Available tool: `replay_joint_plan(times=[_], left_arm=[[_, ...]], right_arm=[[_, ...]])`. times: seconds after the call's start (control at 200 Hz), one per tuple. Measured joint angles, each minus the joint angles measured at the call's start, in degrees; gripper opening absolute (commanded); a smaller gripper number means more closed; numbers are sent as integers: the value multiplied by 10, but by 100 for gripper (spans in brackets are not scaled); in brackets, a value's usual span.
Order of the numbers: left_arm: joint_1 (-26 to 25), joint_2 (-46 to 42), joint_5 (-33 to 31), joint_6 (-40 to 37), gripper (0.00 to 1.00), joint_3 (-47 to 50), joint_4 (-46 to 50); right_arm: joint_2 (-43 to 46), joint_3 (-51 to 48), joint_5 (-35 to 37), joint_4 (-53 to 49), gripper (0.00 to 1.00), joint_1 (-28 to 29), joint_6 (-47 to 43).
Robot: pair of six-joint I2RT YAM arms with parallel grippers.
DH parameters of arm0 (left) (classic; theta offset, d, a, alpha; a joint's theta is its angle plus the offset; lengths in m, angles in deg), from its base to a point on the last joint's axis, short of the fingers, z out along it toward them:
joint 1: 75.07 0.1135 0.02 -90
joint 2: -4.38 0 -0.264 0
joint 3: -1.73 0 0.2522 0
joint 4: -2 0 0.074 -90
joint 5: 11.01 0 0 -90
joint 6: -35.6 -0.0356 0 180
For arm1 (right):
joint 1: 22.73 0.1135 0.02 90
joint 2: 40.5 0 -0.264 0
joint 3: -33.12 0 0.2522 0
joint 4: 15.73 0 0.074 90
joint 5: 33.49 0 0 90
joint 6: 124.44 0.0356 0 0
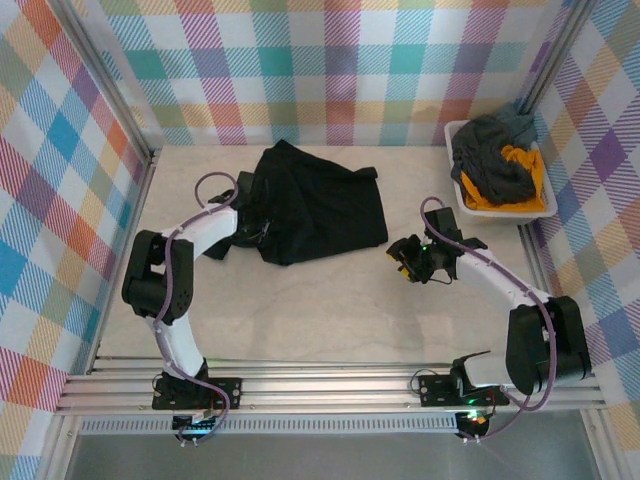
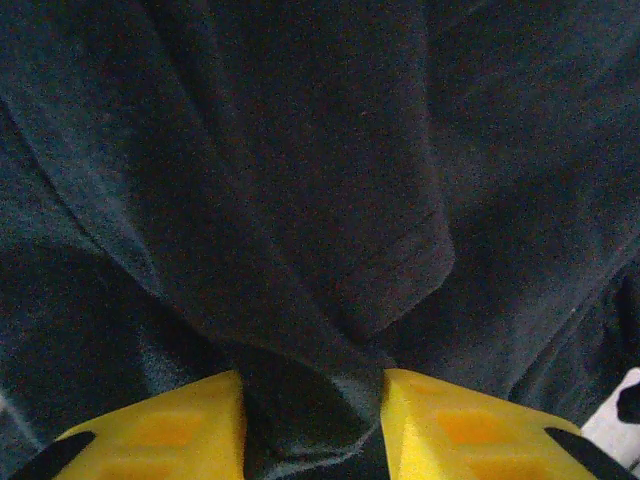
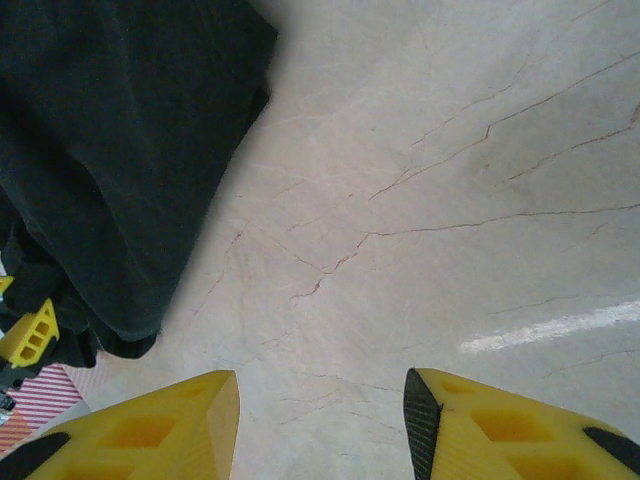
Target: Fold and stack the t-shirts
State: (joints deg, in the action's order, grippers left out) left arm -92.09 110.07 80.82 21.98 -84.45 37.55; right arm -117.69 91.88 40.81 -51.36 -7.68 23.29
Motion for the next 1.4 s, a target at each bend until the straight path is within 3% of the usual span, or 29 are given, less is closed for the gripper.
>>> replay_joint_plan(times=[0.075,0.31,0.685,0.875,1.09,1.264,1.334,1.399], left_arm=[[-1,3,3,4,0,0,1],[5,-46,4,-36,0,-3,20],[8,-384,30,-199,0,-8,137],[10,-518,28,-235,0,121,173],[10,-539,44,-204,0,277,182],[10,-560,55,-190,0,303,186],[10,-567,54,-190,0,303,187],[10,-572,50,-190,0,302,188]], right_arm=[[0,-1,0,0,48,0,0],[0,3,0,-1,48,0,0],[-20,79,0,-2,47,-4,-2],[-34,75,-10,14,48,-4,14],[-82,30,-27,59,55,14,55],[-128,12,-35,106,57,66,107],[-152,16,-37,129,55,84,125],[-184,31,-37,144,46,98,143]])
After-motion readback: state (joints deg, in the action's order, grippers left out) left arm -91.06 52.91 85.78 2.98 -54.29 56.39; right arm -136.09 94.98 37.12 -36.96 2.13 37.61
